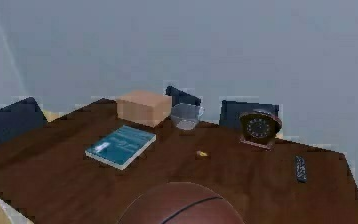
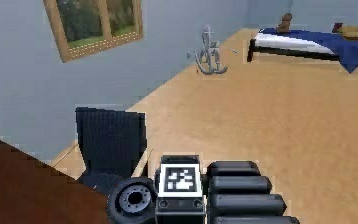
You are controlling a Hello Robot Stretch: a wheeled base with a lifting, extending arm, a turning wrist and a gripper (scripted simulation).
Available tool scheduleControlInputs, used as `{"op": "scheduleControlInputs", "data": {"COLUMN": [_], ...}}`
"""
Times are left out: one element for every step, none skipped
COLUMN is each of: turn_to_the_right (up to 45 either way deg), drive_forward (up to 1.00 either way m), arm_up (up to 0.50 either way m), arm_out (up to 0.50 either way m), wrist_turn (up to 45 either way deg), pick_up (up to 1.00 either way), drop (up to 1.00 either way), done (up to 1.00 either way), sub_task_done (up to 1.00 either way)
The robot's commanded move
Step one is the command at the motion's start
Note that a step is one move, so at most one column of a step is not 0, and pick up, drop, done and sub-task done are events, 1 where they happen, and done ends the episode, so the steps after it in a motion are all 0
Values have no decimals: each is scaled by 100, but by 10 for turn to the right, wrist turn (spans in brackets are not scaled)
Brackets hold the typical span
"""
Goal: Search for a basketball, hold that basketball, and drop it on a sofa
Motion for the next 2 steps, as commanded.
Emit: {"op": "scheduleControlInputs", "data": {"turn_to_the_right": [-450,-450], "drive_forward": [0,0], "arm_up": [0,0], "arm_out": [0,0], "wrist_turn": [0,0], "pick_up": [0,0], "drop": [0,0], "done": [0,0], "sub_task_done": [0,0]}}
